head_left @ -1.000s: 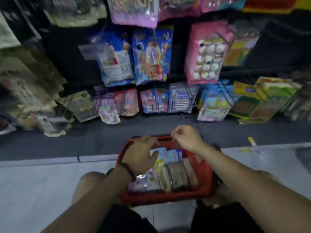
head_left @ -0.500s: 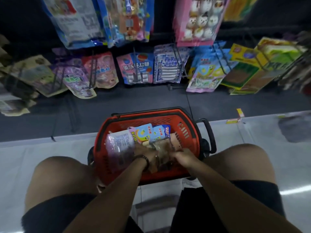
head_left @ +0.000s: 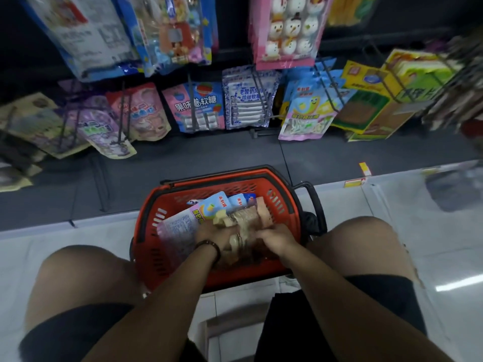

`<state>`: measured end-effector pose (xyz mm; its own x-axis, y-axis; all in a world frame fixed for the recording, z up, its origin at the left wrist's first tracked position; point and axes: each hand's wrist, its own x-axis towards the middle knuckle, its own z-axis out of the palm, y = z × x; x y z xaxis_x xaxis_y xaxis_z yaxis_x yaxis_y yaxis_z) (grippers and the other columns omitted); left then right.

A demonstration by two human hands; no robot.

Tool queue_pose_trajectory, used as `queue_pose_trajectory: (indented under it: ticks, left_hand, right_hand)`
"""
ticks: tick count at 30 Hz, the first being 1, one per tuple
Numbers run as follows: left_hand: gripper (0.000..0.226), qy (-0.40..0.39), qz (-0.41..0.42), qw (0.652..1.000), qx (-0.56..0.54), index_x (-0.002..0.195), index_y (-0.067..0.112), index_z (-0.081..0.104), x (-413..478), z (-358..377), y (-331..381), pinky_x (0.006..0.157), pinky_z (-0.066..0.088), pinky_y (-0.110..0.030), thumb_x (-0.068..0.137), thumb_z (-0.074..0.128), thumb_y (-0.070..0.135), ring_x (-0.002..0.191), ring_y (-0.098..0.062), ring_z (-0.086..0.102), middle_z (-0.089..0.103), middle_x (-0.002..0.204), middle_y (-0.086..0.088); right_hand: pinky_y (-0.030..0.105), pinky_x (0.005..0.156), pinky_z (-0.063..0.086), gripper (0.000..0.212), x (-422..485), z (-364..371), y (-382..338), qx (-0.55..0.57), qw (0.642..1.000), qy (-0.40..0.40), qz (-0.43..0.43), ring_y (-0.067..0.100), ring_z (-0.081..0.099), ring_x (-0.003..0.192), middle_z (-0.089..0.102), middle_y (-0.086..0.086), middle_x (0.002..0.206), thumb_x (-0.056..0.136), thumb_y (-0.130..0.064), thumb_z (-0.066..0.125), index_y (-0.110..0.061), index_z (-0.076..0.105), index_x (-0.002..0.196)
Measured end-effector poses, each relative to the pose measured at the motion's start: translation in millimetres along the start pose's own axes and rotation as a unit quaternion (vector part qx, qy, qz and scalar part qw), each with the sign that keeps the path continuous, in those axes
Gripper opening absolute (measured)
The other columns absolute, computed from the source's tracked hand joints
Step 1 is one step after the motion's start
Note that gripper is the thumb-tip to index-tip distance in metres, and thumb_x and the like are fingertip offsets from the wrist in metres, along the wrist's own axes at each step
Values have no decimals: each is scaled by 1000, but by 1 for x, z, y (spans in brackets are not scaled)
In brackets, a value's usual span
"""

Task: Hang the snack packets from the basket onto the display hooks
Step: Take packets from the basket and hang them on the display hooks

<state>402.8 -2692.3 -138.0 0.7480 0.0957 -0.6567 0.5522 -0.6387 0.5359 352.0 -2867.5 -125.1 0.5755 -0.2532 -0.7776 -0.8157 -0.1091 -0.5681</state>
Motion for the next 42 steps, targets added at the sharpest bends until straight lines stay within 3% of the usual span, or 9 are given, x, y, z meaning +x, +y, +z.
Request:
queue_pose_trajectory:
  ticks: [6, 12, 16, 21, 26, 29, 31, 38, 42]
  left_hand:
    - [19, 21, -3, 965, -261, 90, 15, 82, -50, -54, -11, 101, 60, -50, 78, 96, 22, 101, -27, 78, 84, 93, 1]
    - [47, -30, 35, 866, -497, 132, 21, 69, -121, -66, -27, 88, 65, -53, 88, 85, 15, 110, -31, 78, 81, 122, -6]
    - [55, -72, 87, 858, -500, 138, 18, 67, -147, -66, -29, 108, 56, -55, 85, 83, 22, 121, -35, 74, 77, 129, -11]
    - [31, 3, 100, 905, -414, 125, 21, 68, -166, -80, -29, 97, 60, -46, 96, 78, 26, 105, -21, 74, 78, 118, -6]
    - [44, 136, 294, 905, -275, 132, 37, 65, -186, -88, -7, 85, 51, -10, 94, 81, 22, 118, 6, 59, 59, 135, 12]
    - [74, 75, 334, 901, -265, 151, 47, 50, -196, -95, 12, 99, 53, -17, 85, 81, 57, 125, 12, 56, 50, 147, 18]
    - [85, 25, 353, 875, -330, 157, 40, 42, -196, -102, 24, 103, 57, -26, 85, 85, 53, 133, 1, 59, 53, 152, 12]
    - [31, 48, 310, 848, -428, 120, 54, 70, -184, -138, 36, 95, 64, -48, 98, 74, 32, 118, -26, 75, 78, 124, -1]
    - [26, -10, 231, 851, -472, 121, 30, 75, -185, -166, 38, 85, 65, -57, 99, 70, 43, 123, -17, 68, 73, 132, 3]
  right_hand:
    - [38, 74, 60, 35, -30, 6, -22, 43, 999, -9, -8, 29, 78, 89, 82, 6, 97, 77, -37, 90, -18, 80, 104]
    - [53, 97, 62, 71, -81, 18, -30, 146, 971, -188, 6, 32, 78, 104, 72, 4, 125, 75, -61, 89, -27, 62, 131]
    - [58, 102, 59, 86, -100, 21, -35, 231, 943, -232, -62, 37, 69, 127, 68, 10, 145, 78, -48, 95, -20, 57, 150]
    - [63, 103, 56, 75, -119, 12, -30, 277, 933, -199, -114, 39, 66, 130, 70, 9, 142, 74, -36, 99, -21, 65, 140]
    - [29, 93, 49, 56, -161, 14, -58, 245, 932, -94, -250, 11, 65, 106, 65, -21, 114, 83, -20, 90, -33, 61, 130]
    - [16, 69, 56, 37, -180, 27, -72, 183, 921, -25, -343, 10, 77, 92, 81, -11, 94, 81, -12, 92, -21, 71, 109]
    - [24, 81, 61, 36, -189, 38, -74, 155, 912, -34, -379, 8, 76, 100, 80, -7, 105, 85, -8, 88, -22, 72, 115]
    - [32, 97, 59, 39, -201, 27, -91, 36, 882, -93, -461, 3, 66, 119, 68, -17, 120, 91, -15, 75, -36, 76, 124]
    - [31, 96, 58, 28, -201, 6, -125, 83, 889, 9, -450, 1, 68, 109, 72, -15, 119, 98, -15, 75, -34, 71, 119]
